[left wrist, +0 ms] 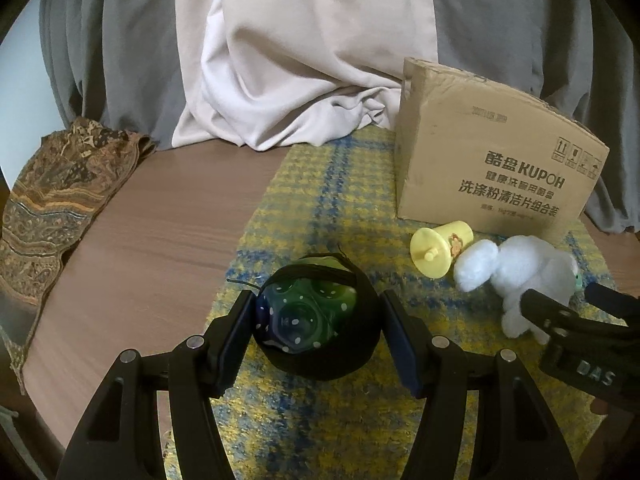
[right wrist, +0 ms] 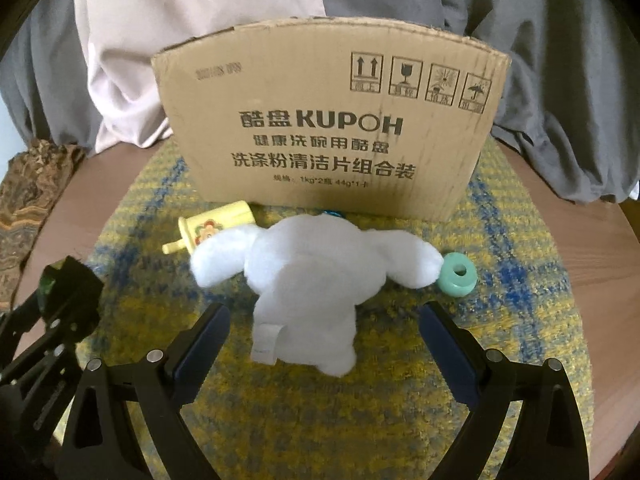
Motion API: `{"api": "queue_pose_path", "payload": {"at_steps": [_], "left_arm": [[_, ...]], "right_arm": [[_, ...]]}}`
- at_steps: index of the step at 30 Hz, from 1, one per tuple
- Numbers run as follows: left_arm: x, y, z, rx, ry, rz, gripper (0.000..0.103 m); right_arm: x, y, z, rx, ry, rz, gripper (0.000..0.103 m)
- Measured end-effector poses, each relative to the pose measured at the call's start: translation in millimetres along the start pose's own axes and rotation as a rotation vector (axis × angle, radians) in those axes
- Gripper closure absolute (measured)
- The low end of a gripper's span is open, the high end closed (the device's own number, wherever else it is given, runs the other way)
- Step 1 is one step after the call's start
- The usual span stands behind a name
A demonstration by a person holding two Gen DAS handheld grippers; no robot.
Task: Organize objects
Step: 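Grasp the dark green ball with the left gripper while the right grasps the white plush, then carry the ball with the left gripper while the right carries the plush over the box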
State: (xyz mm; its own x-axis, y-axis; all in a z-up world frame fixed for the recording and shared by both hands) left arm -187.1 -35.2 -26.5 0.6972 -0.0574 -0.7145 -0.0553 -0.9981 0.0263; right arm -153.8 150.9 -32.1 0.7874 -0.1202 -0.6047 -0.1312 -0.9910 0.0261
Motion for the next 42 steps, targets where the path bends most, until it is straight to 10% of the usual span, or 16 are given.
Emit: {"api": "queue_pose_path", "payload": {"at_steps": [9,20,42], "left_arm": [[1.1,2.6,3.6,-0.01,0.003,0.009,0.041],[0.9,5.8,10.5,-0.012,0.021,0.004,0.041],[-2.4,-21.0,-18.1,0.01,-0.008,0.014,0.041]], "right_arm": [[-2.7,4.8,15.5,0.009,0.029,0.007,0.008],[-0.6,6.0,24.8,-0.029,0.048,0.013,0.05],[4.6,-17.0,-33.1,-0.061,-0.074,0.003,0.053]]}}
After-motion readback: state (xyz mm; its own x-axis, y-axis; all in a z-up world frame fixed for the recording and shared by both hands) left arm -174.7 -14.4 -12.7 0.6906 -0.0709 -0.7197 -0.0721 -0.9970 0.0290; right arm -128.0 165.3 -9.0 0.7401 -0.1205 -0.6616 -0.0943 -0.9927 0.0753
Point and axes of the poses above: each gripper's, at about its wrist camera, not at the fingertips, and z roughly the way its jaws point, y to its left, x to its underside, the point moved 1 cm from there along z, roughly the way its jaws point, and after that the axes turned 1 degree about z, right-handed, at the moved point
